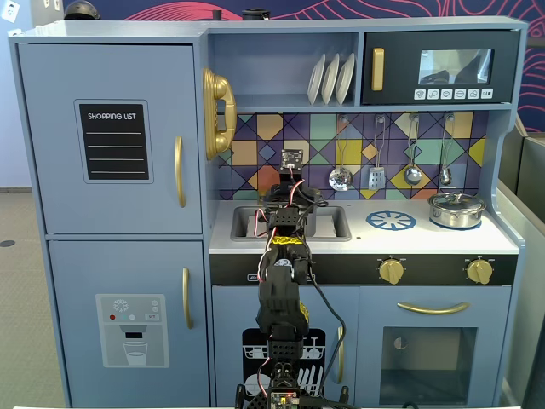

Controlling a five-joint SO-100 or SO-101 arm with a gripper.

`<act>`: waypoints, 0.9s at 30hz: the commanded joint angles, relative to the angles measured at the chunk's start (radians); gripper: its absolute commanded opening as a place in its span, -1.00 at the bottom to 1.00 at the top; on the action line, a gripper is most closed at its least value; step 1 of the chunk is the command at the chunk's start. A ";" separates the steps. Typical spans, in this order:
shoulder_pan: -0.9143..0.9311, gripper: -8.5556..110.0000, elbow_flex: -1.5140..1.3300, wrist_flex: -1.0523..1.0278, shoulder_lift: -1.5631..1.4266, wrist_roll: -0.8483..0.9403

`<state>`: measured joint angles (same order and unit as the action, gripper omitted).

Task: Take off the lid from the gray recipient and place it on the counter

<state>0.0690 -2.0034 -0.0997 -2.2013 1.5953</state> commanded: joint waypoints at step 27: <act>-0.029 -0.86 0.212 0.146 0.137 0.081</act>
<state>0.0476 -1.8945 0.0077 -2.0417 1.6598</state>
